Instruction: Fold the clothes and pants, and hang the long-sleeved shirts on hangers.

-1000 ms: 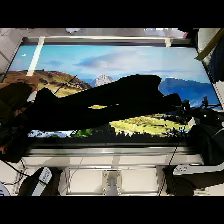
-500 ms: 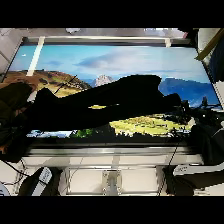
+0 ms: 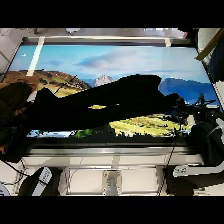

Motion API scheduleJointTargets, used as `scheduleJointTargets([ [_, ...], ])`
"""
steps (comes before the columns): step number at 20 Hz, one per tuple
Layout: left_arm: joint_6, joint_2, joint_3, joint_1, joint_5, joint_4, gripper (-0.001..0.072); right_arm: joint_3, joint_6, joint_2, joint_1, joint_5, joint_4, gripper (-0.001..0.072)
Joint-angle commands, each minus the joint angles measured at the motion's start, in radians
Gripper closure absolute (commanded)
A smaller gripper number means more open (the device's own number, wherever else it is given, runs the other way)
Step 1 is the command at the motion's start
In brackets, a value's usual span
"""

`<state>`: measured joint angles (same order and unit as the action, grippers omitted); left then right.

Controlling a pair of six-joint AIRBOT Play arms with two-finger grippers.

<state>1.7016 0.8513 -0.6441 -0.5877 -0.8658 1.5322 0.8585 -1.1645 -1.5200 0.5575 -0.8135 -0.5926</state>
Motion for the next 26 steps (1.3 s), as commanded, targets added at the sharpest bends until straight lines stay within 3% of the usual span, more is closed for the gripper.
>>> scheduleJointTargets([
  [1, -0.001, -0.012, -0.033, 0.0, -0.048, 0.002, 0.0692, 0.031, -0.004, 0.089, 0.039, -0.13, -0.019, 0.0705],
  [6, -0.069, -0.03, -0.135, 0.0, -0.208, 0.012, 0.0692, 0.072, -0.001, 0.359, 0.258, -0.365, -0.195, 0.0706],
  [10, -0.068, -0.027, -0.115, 0.0, -0.327, 0.013, 0.0692, 0.031, 0.008, 0.424, 0.354, -0.539, -0.431, 0.0706],
  [16, -0.067, -0.027, 0.04, -0.001, -0.332, 0.139, 0.0692, -0.235, 0.062, 0.428, 0.365, -0.495, -0.486, 0.0705],
  [21, -0.047, -0.027, 0.043, 0.0, -0.298, 0.164, 0.0692, -0.244, 0.027, 0.429, 0.365, -0.46, -0.511, 0.0704],
  [22, -0.04, -0.027, 0.037, 0.0, -0.298, 0.161, 0.0653, -0.222, 0.013, 0.429, 0.365, -0.475, -0.509, 0.0659],
  [23, -0.04, -0.028, 0.018, 0.0, -0.299, 0.161, 0.0475, -0.185, -0.001, 0.429, 0.365, -0.489, -0.5, 0.0518],
  [24, -0.04, -0.028, -0.018, 0.0, -0.299, 0.161, 0.0136, -0.136, -0.005, 0.429, 0.365, -0.512, -0.484, 0.0418],
  [25, -0.036, -0.028, -0.076, 0.0, -0.303, 0.153, 0.0006, -0.066, -0.006, 0.429, 0.365, -0.539, -0.449, 0.0376],
  [26, -0.034, -0.027, -0.143, 0.0, -0.297, 0.132, 0.0008, 0.004, -0.006, 0.429, 0.365, -0.552, -0.401, 0.0376],
])
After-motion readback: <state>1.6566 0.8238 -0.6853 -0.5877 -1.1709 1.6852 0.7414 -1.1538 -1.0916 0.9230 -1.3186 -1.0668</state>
